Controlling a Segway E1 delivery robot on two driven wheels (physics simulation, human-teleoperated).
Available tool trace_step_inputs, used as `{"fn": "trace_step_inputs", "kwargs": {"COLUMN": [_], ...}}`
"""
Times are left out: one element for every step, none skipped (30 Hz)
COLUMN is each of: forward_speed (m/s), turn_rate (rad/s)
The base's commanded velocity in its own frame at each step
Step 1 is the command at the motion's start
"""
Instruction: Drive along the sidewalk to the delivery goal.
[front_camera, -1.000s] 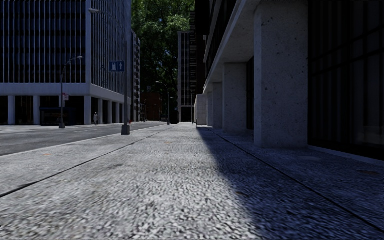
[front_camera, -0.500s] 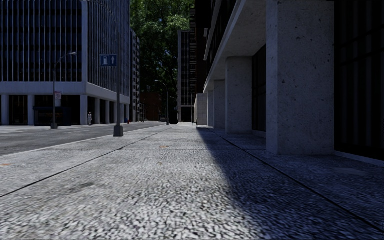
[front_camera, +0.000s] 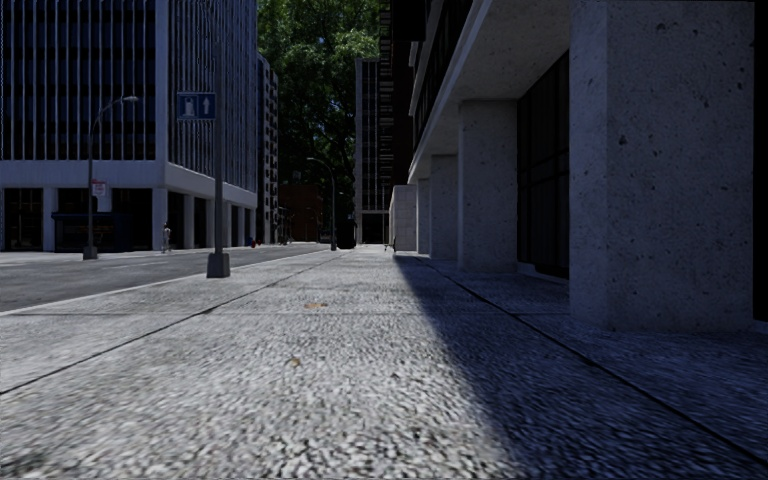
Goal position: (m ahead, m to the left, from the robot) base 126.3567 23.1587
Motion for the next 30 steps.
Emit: {"fn": "trace_step_inputs", "kwargs": {"forward_speed": [2.00, 2.00, 2.00, 2.00, 2.00, 2.00, 2.00, 2.00, 2.00, 2.00, 2.00, 2.00, 2.00, 2.00, 2.00, 2.00, 2.00, 2.00, 2.00, 2.00, 2.00, 2.00, 2.00, 2.00, 2.00, 2.00, 2.00, 2.00, 2.00, 2.00], "turn_rate": [0.00, 0.00, 0.00, 0.00, 0.00, 0.00, 0.00, 0.00, 0.00, 0.00, 0.00, 0.00, 0.00, 0.00, 0.00, 0.00, 0.00, 0.00, 0.00, 0.00, 0.00, 0.00, 0.00, 0.00, 0.00, 0.00, 0.00, 0.00, 0.00, 0.00]}}
